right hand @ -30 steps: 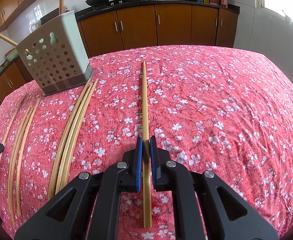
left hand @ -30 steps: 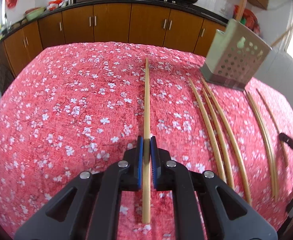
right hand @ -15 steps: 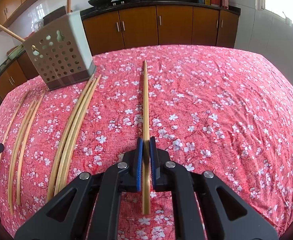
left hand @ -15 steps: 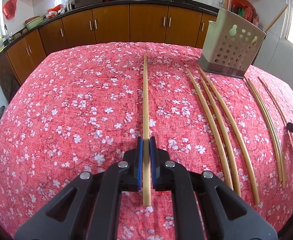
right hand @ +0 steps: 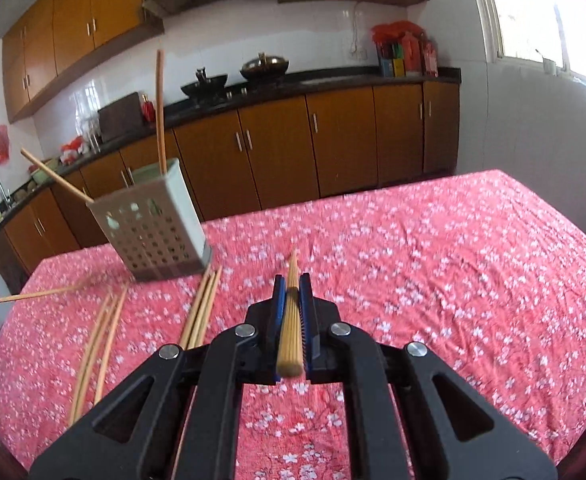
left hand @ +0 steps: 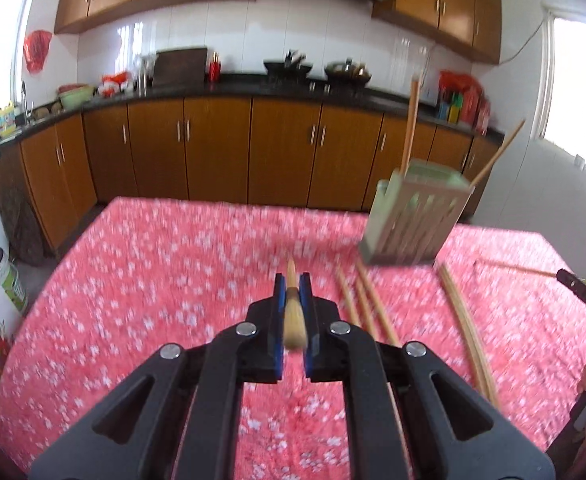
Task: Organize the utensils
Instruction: 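Lift the right gripper's chopstick into the holder while the left gripper carries its chopstick there, then open the right gripper over the holder while the left gripper releases its chopstick, then lower the right gripper onto a third chopstick and close while the left gripper grasps one, then hold the grasped chopsticks on the cloth with both grippers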
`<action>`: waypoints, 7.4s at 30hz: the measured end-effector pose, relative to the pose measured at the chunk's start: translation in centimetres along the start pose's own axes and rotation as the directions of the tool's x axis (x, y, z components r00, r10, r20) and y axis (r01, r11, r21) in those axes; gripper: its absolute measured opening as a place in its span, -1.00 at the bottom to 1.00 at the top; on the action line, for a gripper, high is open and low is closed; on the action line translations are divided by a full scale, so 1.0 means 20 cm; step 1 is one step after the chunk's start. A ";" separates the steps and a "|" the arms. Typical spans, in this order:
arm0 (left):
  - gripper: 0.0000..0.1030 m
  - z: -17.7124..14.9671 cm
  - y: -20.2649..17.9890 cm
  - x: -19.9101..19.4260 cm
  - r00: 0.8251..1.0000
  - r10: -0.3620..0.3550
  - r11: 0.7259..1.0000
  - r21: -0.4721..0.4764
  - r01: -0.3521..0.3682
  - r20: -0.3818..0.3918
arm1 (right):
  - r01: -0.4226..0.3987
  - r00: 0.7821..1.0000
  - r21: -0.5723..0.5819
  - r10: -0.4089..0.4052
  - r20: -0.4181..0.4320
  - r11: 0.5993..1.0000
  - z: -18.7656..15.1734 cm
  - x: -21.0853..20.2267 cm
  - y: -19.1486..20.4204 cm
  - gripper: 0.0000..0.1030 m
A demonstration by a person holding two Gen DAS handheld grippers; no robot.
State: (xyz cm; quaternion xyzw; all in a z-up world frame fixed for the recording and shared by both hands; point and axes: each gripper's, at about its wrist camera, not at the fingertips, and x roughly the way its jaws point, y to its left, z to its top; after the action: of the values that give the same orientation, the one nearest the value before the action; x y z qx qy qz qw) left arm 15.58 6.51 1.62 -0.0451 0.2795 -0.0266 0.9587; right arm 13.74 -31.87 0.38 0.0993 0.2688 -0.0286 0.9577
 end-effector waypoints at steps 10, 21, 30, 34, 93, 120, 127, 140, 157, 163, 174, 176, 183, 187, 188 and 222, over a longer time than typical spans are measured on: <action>-0.84 0.14 -0.02 -0.08 0.997 -0.021 1.000 0.002 0.021 0.078 | 0.002 0.996 -0.002 -0.001 0.091 1.000 0.10 -0.09 0.01 -0.85; -0.85 0.31 -0.11 -0.18 0.987 -0.067 0.998 0.014 0.066 0.146 | -0.090 0.978 0.016 0.085 0.192 0.996 0.33 -0.21 0.10 -0.85; -0.85 0.52 -0.33 -0.32 0.949 -0.210 0.977 0.068 0.200 0.233 | -0.232 0.921 -0.041 0.233 0.311 0.972 0.56 -0.37 0.29 -0.85; -0.85 0.61 -0.41 -0.31 0.936 -0.227 0.974 0.057 0.219 0.271 | -0.251 0.910 -0.044 0.251 0.330 0.967 0.61 -0.34 0.35 -0.85; -0.75 -0.27 -0.04 0.24 0.972 -0.055 0.996 -0.086 0.036 -0.230 | -0.178 0.909 -0.026 0.154 -0.386 0.984 -0.37 0.37 0.34 -0.66; -0.80 -0.47 -0.33 0.35 0.922 -0.116 0.989 0.046 0.143 -0.369 | -0.038 0.939 -0.055 0.017 -0.345 0.998 -0.36 0.38 0.20 -0.84; -0.84 -0.42 -0.22 0.43 0.933 -0.013 0.998 0.049 0.033 -0.360 | -0.055 0.939 -0.077 0.026 -0.342 0.996 -0.37 0.36 0.20 -0.84; -0.82 -0.32 0.09 0.54 0.946 0.022 0.999 -0.033 -0.034 -0.325 | 0.030 0.948 -0.061 -0.048 -0.315 0.998 -0.26 0.47 0.08 -0.84; -0.82 -0.32 0.10 0.51 0.949 0.011 0.998 -0.050 -0.028 -0.315 | 0.017 0.951 -0.049 -0.031 -0.308 0.999 -0.26 0.47 0.07 -0.83; -0.82 -0.32 0.10 0.51 0.949 0.009 0.998 -0.054 -0.027 -0.315 | 0.016 0.951 -0.045 -0.030 -0.308 0.999 -0.26 0.48 0.08 -0.83; -0.81 -0.32 0.09 0.52 0.949 0.008 0.998 -0.055 -0.027 -0.315 | 0.017 0.951 -0.046 -0.030 -0.308 0.999 -0.26 0.48 0.08 -0.83; -0.81 -0.32 0.09 0.52 0.949 0.008 0.998 -0.055 -0.027 -0.315 | 0.017 0.951 -0.045 -0.031 -0.307 0.999 -0.26 0.48 0.08 -0.83; -0.81 -0.32 0.10 0.52 0.949 0.008 0.998 -0.055 -0.027 -0.315 | 0.017 0.951 -0.044 -0.030 -0.307 0.999 -0.26 0.48 0.07 -0.83; -0.81 -0.31 0.10 0.52 0.949 0.008 0.998 -0.055 -0.027 -0.315 | 0.016 0.951 -0.040 -0.027 -0.307 0.999 -0.27 0.47 0.08 -0.83; -0.81 -0.31 0.10 0.52 0.949 0.008 0.998 -0.055 -0.027 -0.315 | 0.016 0.951 -0.041 -0.028 -0.307 0.999 -0.27 0.47 0.08 -0.83; -0.81 -0.35 0.04 0.45 0.944 0.052 0.999 0.023 -0.047 -0.326 | 0.022 0.950 -0.080 -0.046 -0.309 0.997 -0.31 0.40 0.10 -0.82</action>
State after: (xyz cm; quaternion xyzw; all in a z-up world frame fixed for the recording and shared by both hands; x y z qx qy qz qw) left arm 19.46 6.05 -9.05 -0.0259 0.4349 -0.0115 0.9000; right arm 17.73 -28.70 -8.57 0.0614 0.4185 -0.0187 0.9059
